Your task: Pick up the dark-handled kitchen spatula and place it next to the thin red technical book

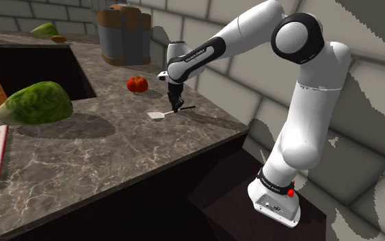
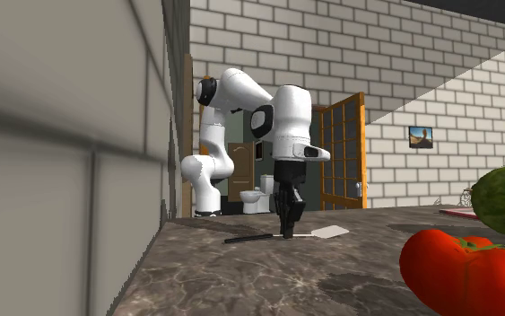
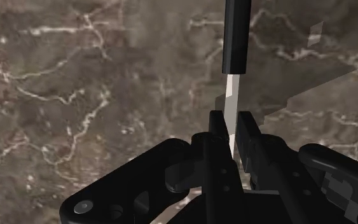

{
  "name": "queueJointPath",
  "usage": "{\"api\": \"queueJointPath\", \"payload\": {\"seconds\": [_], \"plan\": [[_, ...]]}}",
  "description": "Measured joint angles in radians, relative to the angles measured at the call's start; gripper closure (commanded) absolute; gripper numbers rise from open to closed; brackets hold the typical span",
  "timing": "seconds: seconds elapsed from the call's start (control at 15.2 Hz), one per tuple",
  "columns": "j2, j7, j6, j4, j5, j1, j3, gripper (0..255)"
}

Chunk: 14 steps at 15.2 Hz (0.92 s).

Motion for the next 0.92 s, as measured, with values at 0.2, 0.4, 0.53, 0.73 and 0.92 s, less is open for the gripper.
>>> {"api": "queueJointPath", "payload": {"seconds": [0.2, 0.4, 0.53, 0.73, 0.92], "plan": [[0.000, 0.000, 0.000, 0.000, 0.000, 0.000, 0.000, 255], [0.000, 0.000, 0.000, 0.000, 0.000, 0.000, 0.000, 255], [-0.009, -0.001, -0.015, 0.006, -0.001, 0.000, -0.001, 255], [-0.026, 0.002, -0.048, 0.023, -0.003, 0.002, 0.000, 255], [-0.047, 0.000, -0.085, 0.039, -0.006, 0.002, -0.001, 255]]}}
